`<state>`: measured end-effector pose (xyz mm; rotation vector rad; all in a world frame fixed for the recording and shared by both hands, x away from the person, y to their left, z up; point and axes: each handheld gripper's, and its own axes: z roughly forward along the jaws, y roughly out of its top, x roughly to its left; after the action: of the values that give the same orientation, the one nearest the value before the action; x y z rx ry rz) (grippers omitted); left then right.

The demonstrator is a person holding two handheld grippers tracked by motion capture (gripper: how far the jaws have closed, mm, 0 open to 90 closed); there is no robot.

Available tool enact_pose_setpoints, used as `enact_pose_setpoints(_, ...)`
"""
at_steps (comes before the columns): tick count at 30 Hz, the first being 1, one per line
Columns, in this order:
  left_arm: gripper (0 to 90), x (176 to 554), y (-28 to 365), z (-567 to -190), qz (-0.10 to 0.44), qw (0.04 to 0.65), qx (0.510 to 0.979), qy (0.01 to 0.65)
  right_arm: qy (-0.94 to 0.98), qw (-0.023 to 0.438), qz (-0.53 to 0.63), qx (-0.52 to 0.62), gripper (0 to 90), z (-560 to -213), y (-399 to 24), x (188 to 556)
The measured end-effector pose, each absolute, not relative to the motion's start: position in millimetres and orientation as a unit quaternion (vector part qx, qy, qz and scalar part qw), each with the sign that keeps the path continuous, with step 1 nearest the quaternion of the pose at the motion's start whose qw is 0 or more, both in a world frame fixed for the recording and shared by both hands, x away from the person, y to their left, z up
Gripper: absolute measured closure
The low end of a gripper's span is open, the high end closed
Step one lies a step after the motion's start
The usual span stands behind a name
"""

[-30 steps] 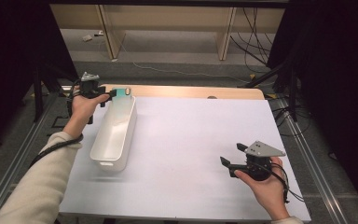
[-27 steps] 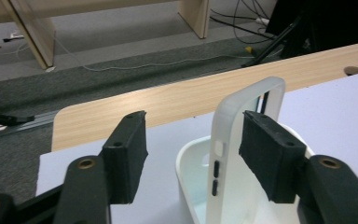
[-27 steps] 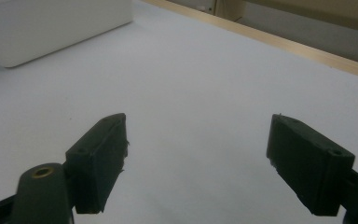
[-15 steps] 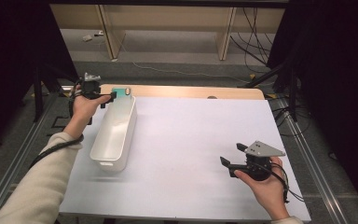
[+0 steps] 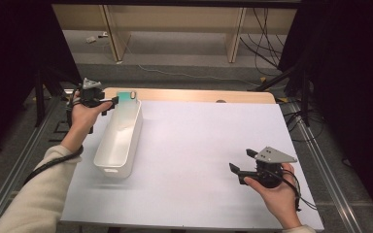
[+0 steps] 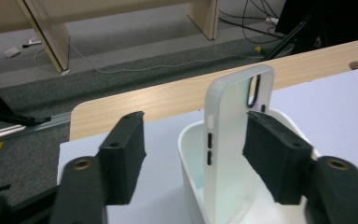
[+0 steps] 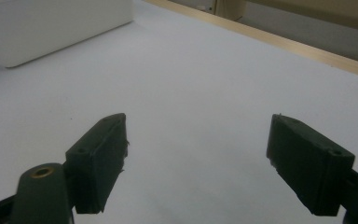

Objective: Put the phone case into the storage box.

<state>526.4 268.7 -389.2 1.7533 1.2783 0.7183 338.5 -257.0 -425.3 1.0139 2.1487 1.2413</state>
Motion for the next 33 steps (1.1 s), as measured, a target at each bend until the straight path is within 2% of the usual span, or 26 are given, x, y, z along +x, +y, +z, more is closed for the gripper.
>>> enact_pose_setpoints(4, 55.1, 516.2, 270.0, -386.5, 0.269, 0.436, 0.695, 0.505, 0.781, 0.233, 0.451, 0.364, 21.5, -425.2, -257.0, 338.6)
enact_pose_setpoints(8, 81.5, 512.0, 268.8, -387.4, 0.259, 0.441, 0.698, 0.501, 0.781, 0.233, 0.451, 0.364, 21.5, -425.3, -256.9, 338.8)
enact_pose_setpoints(10, 89.2, 511.6, 265.8, -388.2, 0.251, 0.443, 0.703, 0.496, 0.781, 0.23, 0.451, 0.365, 21.5, -425.2, -256.5, 338.4)
enact_pose_setpoints(18, 89.5, 523.1, 255.6, -393.0, 0.241, 0.42, 0.725, 0.49, 0.781, 0.232, 0.451, 0.364, 21.4, -425.3, -257.1, 338.6)
enact_pose_setpoints(29, 89.5, 537.8, 259.6, -398.0, 0.249, 0.392, 0.72, 0.516, 0.781, 0.225, 0.45, 0.369, 21.5, -425.4, -257.3, 338.1)
enact_pose_setpoints(30, 89.5, 538.2, 262.4, -396.9, 0.247, 0.377, 0.734, 0.507, 0.781, 0.231, 0.45, 0.366, 21.5, -425.5, -257.6, 338.5)
enact_pose_setpoints(33, 89.5, 540.9, 261.4, -397.7, 0.252, 0.374, 0.733, 0.509, 0.781, 0.231, 0.451, 0.364, 21.5, -425.5, -257.3, 338.7)
